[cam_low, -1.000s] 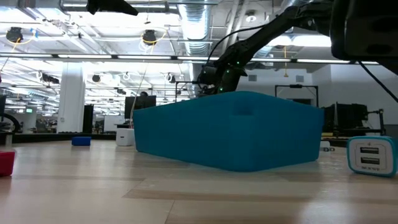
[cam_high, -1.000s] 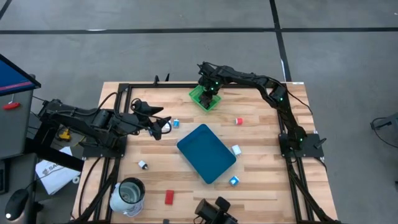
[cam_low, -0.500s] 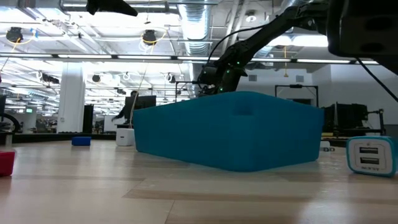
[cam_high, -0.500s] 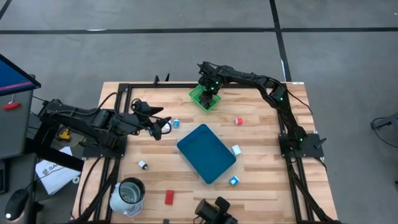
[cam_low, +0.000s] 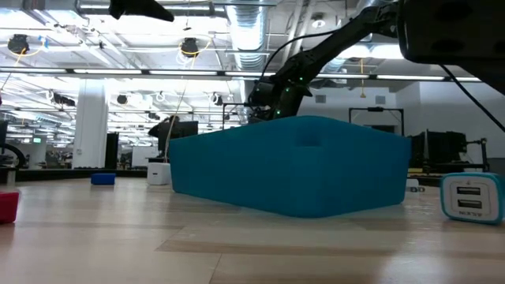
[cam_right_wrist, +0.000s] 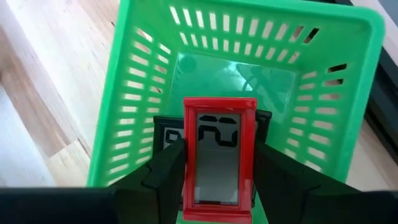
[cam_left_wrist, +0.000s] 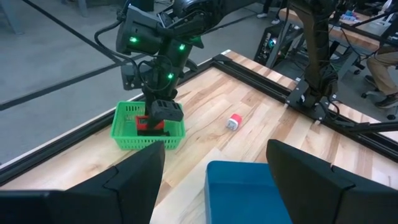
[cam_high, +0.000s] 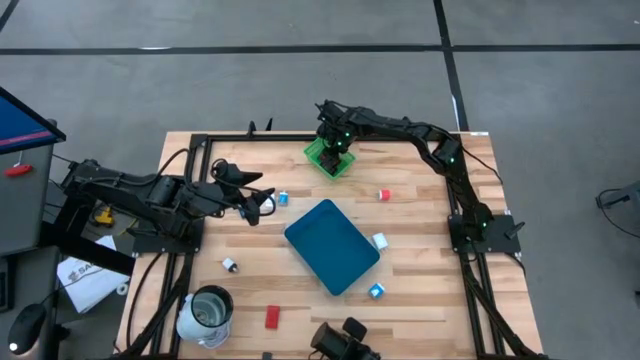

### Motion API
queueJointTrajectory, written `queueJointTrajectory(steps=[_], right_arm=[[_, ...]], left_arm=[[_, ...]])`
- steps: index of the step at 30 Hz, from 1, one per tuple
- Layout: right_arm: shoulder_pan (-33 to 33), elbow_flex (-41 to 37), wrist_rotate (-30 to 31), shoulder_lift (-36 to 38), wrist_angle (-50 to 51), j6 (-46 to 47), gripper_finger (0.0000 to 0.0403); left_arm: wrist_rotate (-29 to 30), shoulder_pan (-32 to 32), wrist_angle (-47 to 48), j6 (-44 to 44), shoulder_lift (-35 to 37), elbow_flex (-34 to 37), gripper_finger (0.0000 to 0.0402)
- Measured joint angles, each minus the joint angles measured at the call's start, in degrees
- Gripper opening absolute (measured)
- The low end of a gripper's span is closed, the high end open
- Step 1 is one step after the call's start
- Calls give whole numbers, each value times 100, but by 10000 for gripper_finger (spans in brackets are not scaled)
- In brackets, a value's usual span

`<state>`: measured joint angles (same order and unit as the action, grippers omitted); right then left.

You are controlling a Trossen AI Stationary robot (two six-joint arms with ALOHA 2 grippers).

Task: Pick & Place Office items
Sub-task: Put the top red digital timer into the green bin, then put the red digital timer into the green bin

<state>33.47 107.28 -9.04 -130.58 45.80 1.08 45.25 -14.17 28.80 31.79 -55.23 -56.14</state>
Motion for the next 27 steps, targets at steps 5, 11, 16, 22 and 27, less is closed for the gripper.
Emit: queueJointTrajectory(steps=[5, 11, 16, 22, 27], right_arm=[[-8, 0, 10, 2, 6, 0, 172], [-8, 0, 136, 15, 47, 2, 207], [-29, 5, 157, 61, 151, 1, 227], [-86, 0, 164, 318, 582, -69, 223], [-199, 0, 163, 721, 623, -168, 222]], left_arm=[[3, 0, 42, 0, 1, 0, 278], [26, -2, 83, 0, 1, 0, 278], [24, -2, 83, 0, 1, 0, 278], [-9, -2, 242, 0, 1, 0, 278], [-125, -2, 355, -2, 1, -2, 278]])
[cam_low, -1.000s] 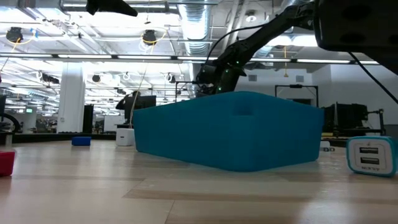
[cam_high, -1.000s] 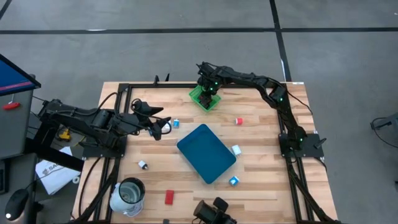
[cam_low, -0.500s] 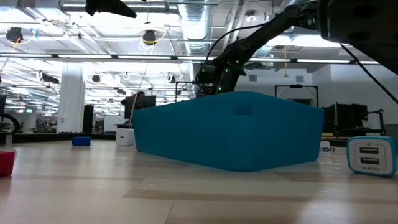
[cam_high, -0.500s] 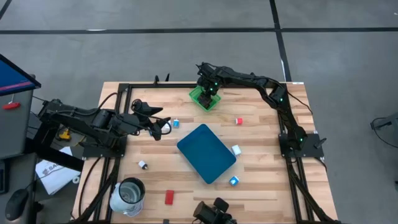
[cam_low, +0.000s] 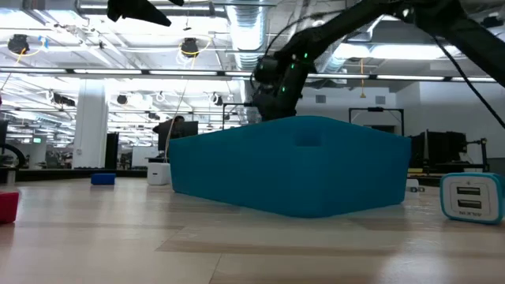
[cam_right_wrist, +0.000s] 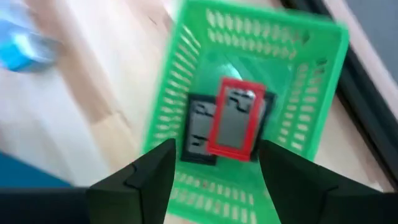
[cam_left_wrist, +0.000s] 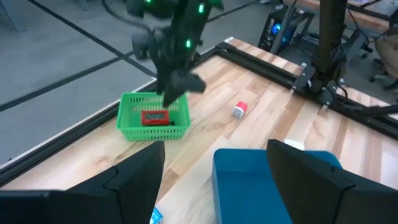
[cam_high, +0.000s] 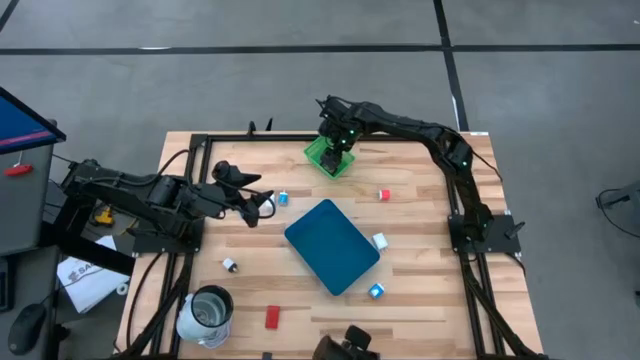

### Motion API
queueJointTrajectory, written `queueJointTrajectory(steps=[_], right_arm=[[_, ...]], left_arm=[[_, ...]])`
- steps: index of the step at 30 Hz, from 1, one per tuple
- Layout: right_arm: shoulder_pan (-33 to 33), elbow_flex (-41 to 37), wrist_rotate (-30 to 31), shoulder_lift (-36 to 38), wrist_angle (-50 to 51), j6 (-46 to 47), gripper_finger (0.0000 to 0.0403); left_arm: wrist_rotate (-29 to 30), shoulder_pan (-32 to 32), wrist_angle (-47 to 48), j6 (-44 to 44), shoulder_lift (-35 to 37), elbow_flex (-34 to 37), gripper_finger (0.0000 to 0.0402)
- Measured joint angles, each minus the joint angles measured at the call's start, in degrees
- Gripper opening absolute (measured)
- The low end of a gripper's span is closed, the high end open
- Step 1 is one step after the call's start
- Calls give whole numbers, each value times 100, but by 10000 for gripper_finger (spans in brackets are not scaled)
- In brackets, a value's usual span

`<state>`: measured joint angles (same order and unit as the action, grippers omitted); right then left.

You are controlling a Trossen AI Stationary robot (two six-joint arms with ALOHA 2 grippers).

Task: Pick & Place Office items
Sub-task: Put the red digital timer into the green bin

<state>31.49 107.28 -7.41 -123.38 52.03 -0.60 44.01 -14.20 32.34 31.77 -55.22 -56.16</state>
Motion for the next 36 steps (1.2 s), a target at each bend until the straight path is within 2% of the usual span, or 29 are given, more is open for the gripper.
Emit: queueJointTrajectory(steps=[12, 20, 29, 36], right_arm=[[-513, 2, 27, 1257, 518, -192, 221], [-1053, 2, 444, 1932, 655, 191, 221], [-1781, 2, 1205, 2418, 1053, 931, 221], [-2443, 0, 1696, 2779, 1353, 1561, 221]], left_arm=[[-977, -288, 387, 55, -1, 0, 278], [-1946, -543, 440, 17, -159, -2, 278], [-3438, -902, 439, -615, -1355, -2, 278], [-3595, -1609, 224, -1149, -2056, -3, 279]])
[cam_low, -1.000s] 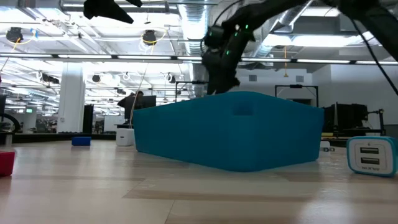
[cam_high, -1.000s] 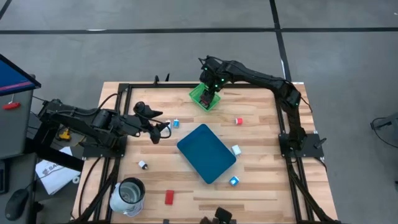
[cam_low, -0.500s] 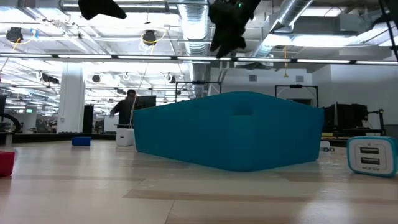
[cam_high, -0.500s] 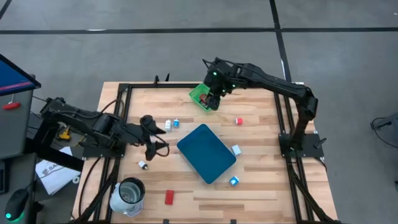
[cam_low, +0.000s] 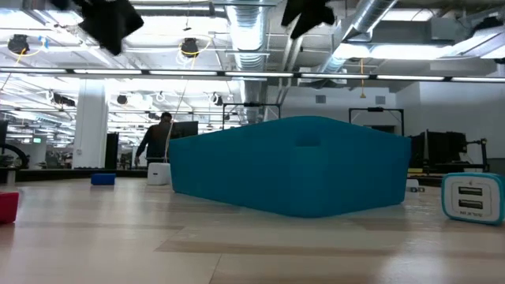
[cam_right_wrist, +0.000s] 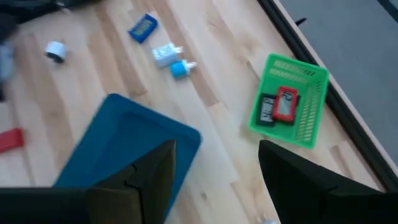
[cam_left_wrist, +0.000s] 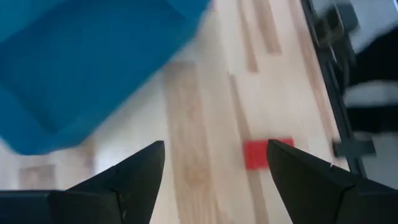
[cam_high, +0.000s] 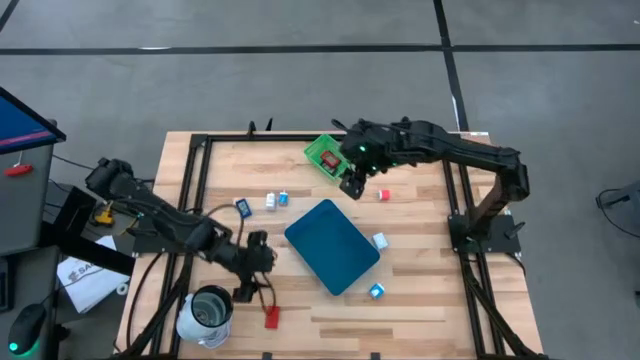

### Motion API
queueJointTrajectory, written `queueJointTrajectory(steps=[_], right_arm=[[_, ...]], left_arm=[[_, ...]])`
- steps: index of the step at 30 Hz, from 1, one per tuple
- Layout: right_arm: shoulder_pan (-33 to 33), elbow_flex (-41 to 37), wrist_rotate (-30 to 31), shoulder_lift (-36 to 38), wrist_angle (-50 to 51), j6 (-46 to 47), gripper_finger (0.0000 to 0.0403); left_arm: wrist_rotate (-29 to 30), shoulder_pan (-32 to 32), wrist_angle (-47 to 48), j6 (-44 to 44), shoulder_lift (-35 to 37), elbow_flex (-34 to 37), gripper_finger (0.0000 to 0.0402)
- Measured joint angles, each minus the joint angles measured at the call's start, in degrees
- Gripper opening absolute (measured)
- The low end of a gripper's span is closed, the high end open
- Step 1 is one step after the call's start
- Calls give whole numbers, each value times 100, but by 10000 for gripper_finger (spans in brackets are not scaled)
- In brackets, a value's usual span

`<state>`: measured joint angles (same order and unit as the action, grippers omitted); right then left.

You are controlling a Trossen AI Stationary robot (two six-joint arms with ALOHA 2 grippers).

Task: Pick & Place Office items
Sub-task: Put the red digital timer into the green bin

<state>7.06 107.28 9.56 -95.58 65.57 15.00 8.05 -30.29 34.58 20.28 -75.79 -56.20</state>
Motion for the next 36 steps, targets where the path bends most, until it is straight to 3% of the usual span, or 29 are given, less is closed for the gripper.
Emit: queueJointTrajectory(steps=[7, 15, 24, 36], right_arm=[[-638, 1, 590, 421, 227, 621, 228], [-1219, 1, 1175, 757, 475, 1003, 230], [-1891, 0, 1655, 1115, 746, 1205, 230], [-2737, 2, 2379, 1400, 1073, 1619, 230]], left_arm=[[-54, -472, 55, -102, -609, -694, 310], [-298, -356, 871, -142, -1777, -1733, 357], [-857, -375, 1572, 443, -2906, -2873, 369], [-932, -697, 1708, 1734, -3572, -2993, 370]])
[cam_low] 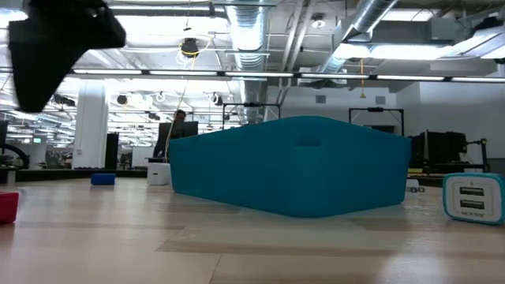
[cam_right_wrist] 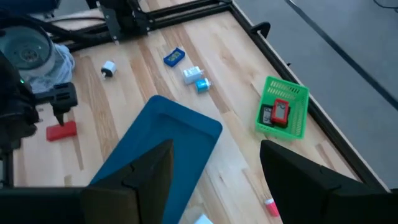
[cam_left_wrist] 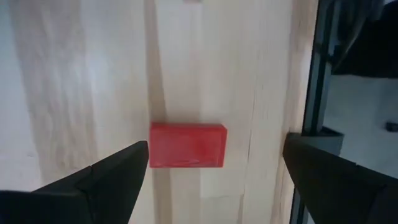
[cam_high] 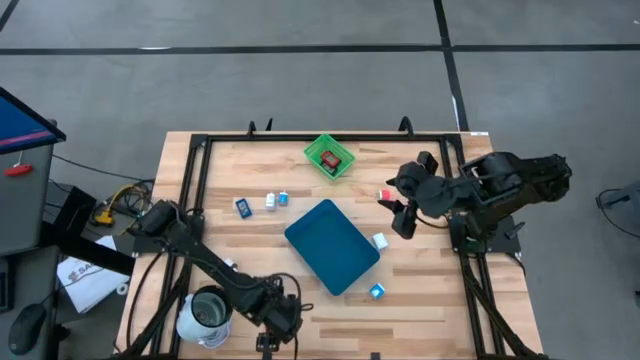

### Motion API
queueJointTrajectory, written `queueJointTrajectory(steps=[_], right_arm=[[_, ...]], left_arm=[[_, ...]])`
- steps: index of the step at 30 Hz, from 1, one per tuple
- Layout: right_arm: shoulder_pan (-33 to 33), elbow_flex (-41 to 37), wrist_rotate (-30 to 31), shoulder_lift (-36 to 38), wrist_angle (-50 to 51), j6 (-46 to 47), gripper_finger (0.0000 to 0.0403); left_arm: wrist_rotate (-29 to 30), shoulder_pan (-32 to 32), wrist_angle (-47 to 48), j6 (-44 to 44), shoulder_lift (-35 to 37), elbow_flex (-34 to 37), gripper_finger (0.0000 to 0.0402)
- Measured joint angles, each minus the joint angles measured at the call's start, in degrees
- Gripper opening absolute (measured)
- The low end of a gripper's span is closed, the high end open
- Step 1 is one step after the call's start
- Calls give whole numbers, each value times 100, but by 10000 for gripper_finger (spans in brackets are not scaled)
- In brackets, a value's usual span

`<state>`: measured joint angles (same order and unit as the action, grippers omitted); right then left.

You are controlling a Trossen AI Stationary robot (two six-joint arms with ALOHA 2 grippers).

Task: Pick & Place Office items
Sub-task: Put the red digital timer into the green bin

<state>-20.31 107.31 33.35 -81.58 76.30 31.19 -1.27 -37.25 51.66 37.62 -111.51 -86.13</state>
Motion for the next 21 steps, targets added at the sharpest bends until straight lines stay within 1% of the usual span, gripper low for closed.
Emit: queueJointTrajectory(steps=[9, 16, 21], right_arm=[[-112, 0, 16, -13, 113, 187, 230], [-112, 0, 13, -13, 127, 250, 230], [-110, 0, 15, -15, 127, 250, 230]], left_arm=[[691, -178, 60, -267, -263, 3, 370], [776, -287, 76, -297, -450, 7, 370], [735, -313, -157, -260, -446, 304, 370]])
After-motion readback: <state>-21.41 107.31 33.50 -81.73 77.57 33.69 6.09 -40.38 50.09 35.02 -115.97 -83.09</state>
